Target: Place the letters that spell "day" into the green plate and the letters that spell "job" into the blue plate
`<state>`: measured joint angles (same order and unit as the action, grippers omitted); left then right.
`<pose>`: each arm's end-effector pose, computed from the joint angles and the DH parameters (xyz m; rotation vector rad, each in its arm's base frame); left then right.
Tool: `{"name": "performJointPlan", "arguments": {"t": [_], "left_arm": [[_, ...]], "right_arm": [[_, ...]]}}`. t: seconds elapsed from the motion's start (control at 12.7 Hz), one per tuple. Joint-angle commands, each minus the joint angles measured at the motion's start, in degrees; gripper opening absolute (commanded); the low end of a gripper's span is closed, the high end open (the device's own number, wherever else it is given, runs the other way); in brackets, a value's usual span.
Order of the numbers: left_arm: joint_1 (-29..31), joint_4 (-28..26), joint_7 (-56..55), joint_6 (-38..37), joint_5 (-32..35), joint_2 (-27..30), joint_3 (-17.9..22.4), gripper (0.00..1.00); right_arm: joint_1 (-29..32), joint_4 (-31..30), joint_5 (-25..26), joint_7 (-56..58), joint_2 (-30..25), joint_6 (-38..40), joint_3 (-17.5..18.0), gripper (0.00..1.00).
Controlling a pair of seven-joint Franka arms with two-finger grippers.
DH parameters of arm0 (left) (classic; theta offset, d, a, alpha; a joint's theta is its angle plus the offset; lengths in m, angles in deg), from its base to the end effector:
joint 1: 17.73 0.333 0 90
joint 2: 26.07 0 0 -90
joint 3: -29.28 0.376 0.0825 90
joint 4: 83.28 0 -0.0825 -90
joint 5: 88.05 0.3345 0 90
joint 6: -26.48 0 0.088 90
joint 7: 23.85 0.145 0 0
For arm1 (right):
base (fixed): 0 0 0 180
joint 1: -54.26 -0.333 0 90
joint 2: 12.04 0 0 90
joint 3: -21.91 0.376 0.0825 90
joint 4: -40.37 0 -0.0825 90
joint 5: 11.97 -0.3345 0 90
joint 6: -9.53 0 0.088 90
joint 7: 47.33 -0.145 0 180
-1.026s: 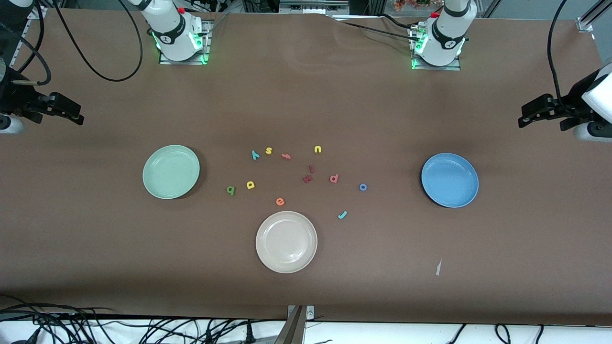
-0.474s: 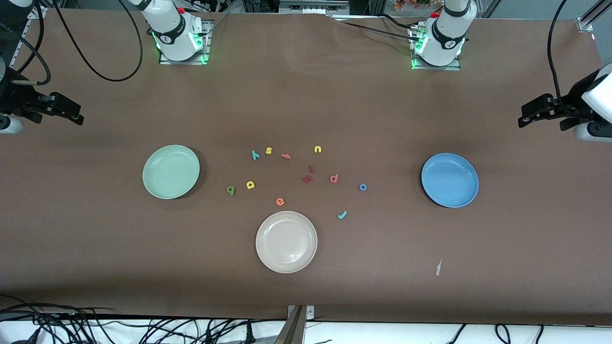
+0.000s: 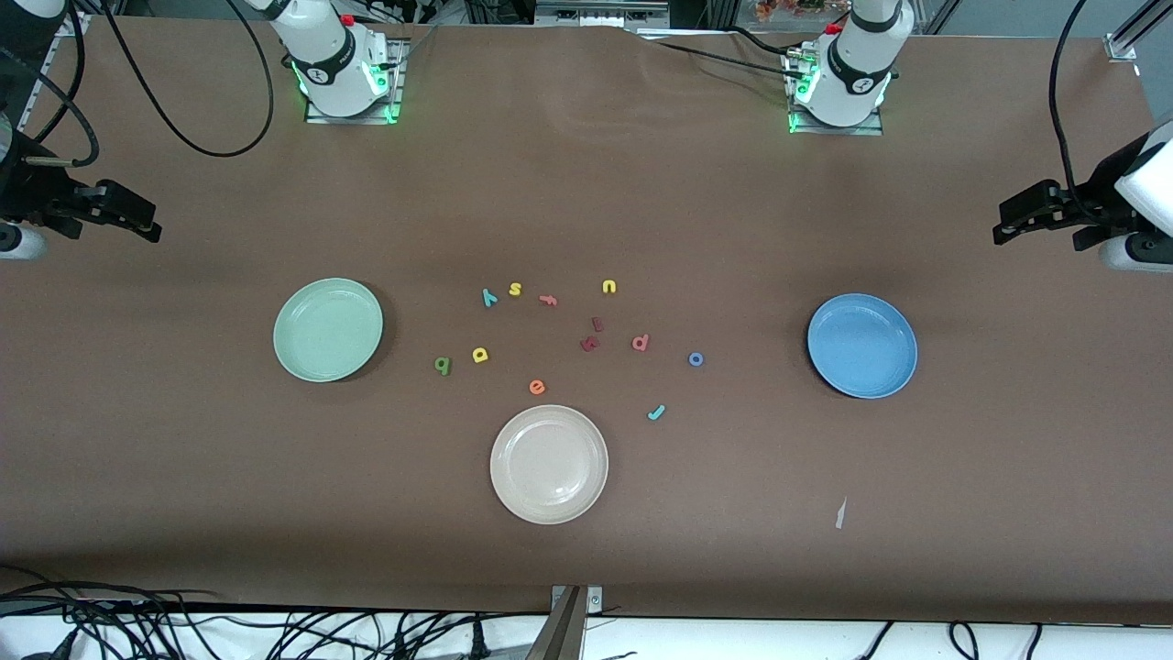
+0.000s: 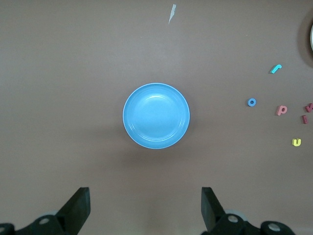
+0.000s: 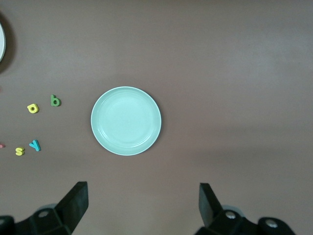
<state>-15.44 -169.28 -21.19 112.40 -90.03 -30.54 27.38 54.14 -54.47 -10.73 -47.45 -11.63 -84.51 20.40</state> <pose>0.5229 -0.0008 0.6298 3.0993 -0.0631 -0.1215 0.5105 -0.0153 0.6132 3.1197 -0.0384 -0.0333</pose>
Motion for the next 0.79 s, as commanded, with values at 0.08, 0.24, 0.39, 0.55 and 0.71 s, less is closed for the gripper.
{"name": "performJointPlan", "arguments": {"t": [0.08,0.24,0.39,0.55,0.71], "left_arm": [[-0.2,0.1,1.0,-0.5,1.7,0.1,-0.1,1.0],[-0.2,0.1,1.0,-0.5,1.7,0.1,-0.1,1.0],[-0.2,0.1,1.0,-0.6,1.7,0.1,-0.1,1.0],[-0.3,0.1,1.0,-0.5,1.7,0.1,-0.1,1.0],[-0.3,0.1,1.0,-0.5,1.7,0.1,-0.1,1.0]], "right_arm": [[0.4,1.4,-0.8,-0.2,0.6,0.4,0.1,1.0],[0.4,1.4,-0.8,-0.3,0.6,0.4,-0.2,1.0],[0.3,1.4,-1.0,-0.3,0.6,0.4,-0.9,1.0],[0.3,1.5,-1.0,-0.3,0.6,0.4,-0.9,1.0],[0.3,1.4,-1.0,-0.2,0.7,0.4,-0.9,1.0]]}}
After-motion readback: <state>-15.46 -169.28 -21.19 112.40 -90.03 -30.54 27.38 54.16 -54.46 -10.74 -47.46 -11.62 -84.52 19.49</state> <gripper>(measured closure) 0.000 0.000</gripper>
